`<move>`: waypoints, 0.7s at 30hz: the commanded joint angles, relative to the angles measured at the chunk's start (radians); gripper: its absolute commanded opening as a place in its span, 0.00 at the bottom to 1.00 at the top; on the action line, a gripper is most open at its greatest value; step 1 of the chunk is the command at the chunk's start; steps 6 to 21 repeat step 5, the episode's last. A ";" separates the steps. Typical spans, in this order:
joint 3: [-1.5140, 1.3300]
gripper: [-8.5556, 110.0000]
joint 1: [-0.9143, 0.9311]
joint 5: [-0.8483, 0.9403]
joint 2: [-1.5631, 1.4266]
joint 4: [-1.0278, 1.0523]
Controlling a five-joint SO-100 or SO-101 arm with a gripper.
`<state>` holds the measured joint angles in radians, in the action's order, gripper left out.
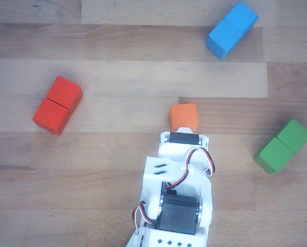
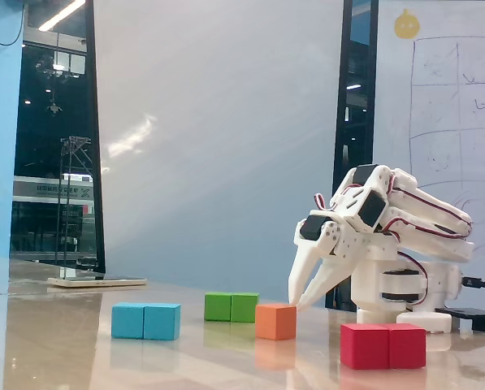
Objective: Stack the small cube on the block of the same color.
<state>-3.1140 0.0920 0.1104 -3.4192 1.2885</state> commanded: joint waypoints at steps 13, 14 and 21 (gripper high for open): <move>0.067 0.07 0.005 0.006 -0.029 0.017; 0.067 0.07 0.005 0.006 -0.029 0.017; 0.067 0.07 0.005 0.006 -0.029 0.017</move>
